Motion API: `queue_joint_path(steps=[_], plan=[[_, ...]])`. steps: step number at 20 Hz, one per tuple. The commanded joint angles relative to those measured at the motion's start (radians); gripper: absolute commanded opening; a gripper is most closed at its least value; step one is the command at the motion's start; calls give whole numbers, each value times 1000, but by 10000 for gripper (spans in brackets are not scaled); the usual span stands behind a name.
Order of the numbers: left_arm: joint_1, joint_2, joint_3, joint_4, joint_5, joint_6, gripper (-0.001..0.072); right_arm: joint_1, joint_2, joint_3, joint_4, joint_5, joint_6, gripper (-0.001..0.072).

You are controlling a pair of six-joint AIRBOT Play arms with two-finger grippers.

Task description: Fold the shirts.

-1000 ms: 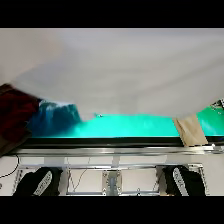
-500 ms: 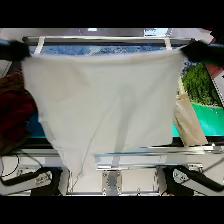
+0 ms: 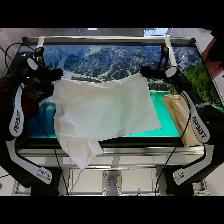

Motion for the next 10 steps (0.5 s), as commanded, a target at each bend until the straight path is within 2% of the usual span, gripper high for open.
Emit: queue_joint_path(steps=[1,3,5,7,10], plan=[[2,8,154,-44,85,-3,507,-4,-17,51,7,-95,0,350],[1,81,269,-16,24,80,505,-56,34,92,0,7,0,350],[2,209,295,93,-48,178,505,-125,117,106,-45,137,3,349],[18,331,295,261,-195,186,504,-205,207,105,-129,301,25,349],[122,514,172,278,-341,208,500,-330,307,105,-248,571,88,349]])
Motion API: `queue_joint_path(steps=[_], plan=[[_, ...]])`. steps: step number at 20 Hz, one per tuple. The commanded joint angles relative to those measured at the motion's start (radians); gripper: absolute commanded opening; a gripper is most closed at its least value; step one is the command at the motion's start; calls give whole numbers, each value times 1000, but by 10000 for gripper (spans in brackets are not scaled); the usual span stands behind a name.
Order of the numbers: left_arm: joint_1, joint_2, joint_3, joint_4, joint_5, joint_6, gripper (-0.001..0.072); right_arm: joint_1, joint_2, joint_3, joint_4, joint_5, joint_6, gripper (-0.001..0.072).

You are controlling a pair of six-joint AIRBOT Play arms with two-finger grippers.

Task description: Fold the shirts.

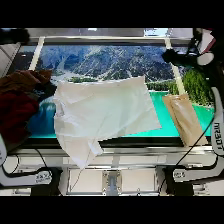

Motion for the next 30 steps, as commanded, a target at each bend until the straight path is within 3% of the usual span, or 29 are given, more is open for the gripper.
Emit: queue_joint_path(steps=[1,5,8,10,12,21,27,28,29,30], plan=[[112,240,-172,60,-157,55,501,-148,113,7,-139,356,50,349],[317,597,-823,-95,-36,-48,500,-256,132,6,-144,563,46,349],[407,758,-1280,-279,10,-199,476,-264,134,-14,-125,578,40,350],[421,755,-1473,-425,-45,-192,470,-264,134,-33,-89,579,16,349],[423,749,-1611,-584,-22,-117,470,-264,134,-44,-62,581,-3,350],[423,711,-1751,-482,40,-182,468,-264,134,-44,40,585,-59,350],[423,602,-1751,-606,103,-115,454,-264,134,-43,56,608,-59,349],[423,599,-1750,-636,112,-95,308,-264,134,-44,56,614,-58,349],[423,599,-1749,-660,118,-63,52,-264,134,-44,56,622,-58,349],[423,599,-1749,-682,116,-38,16,-264,134,-44,54,630,-58,349]])
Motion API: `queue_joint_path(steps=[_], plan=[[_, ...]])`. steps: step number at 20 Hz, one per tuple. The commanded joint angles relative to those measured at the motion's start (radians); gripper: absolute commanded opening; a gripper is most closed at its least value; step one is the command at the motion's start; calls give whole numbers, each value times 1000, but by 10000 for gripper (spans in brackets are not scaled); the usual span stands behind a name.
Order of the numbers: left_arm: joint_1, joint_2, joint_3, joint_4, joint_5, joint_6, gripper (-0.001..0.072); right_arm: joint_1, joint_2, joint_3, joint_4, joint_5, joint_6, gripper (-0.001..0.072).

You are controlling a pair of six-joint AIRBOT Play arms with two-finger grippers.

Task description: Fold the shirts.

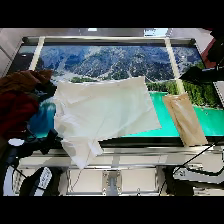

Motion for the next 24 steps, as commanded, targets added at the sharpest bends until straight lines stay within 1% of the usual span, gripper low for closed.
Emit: queue_joint_path(steps=[1,3,4,5,6,7,9,10,11,13,15,18,23,24], plan=[[1,-14,0,-105,11,72,17,-1,0,0,-6,31,0,348],[1,-14,3,-115,11,73,17,-1,1,-10,-66,50,26,348],[1,-14,4,-115,11,76,17,-3,1,-40,-114,76,72,348],[1,-14,5,-118,11,87,17,-6,1,-105,-174,130,104,349],[1,-14,6,-119,9,92,17,-14,3,-195,-195,169,130,349],[1,-14,11,-119,7,102,17,-31,11,-317,-155,164,135,349],[1,-14,19,-120,6,117,17,-64,44,-574,1,33,126,349],[1,-14,21,-120,5,117,17,-69,58,-686,48,-27,114,349],[1,-14,23,-119,5,118,17,-69,63,-774,58,-68,115,349],[1,-14,23,-120,6,126,17,-69,63,-911,93,-93,112,351],[1,-14,23,-122,7,129,17,-68,63,-984,148,-107,83,351],[1,-14,23,-141,8,144,17,-68,63,-1020,232,-182,77,352],[1,-14,23,-141,6,151,17,-68,63,-1020,246,-319,86,352],[1,-14,23,-141,4,151,17,-68,63,-1020,251,-342,102,352]])
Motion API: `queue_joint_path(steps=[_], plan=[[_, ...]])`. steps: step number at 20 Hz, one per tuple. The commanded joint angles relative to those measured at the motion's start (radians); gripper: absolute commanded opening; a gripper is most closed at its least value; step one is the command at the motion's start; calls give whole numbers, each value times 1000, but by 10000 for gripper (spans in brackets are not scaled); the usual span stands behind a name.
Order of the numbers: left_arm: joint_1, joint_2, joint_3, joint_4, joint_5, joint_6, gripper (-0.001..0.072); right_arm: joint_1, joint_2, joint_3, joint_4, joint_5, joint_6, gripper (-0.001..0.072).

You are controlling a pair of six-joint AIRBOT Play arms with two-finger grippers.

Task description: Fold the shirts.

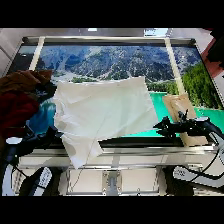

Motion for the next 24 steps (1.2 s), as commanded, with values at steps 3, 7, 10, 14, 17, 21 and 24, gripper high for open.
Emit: queue_joint_path(steps=[3,7,10,14,17,21,24], plan=[[1,0,1,-2,-14,5,17,0,1,-11,56,-166,28,348],[1,0,1,-3,-17,13,17,0,1,-11,126,-199,14,91],[1,0,17,-6,-18,47,16,0,1,-11,198,-195,-64,37],[1,0,137,-97,-56,173,16,-1,19,-11,506,-66,-359,33],[1,12,360,-240,-155,260,15,-2,141,24,799,72,-566,32],[1,67,752,-370,-239,277,16,-2,435,272,806,100,-566,32],[2,114,1059,-383,-219,272,16,-2,657,525,707,-12,-519,31]])
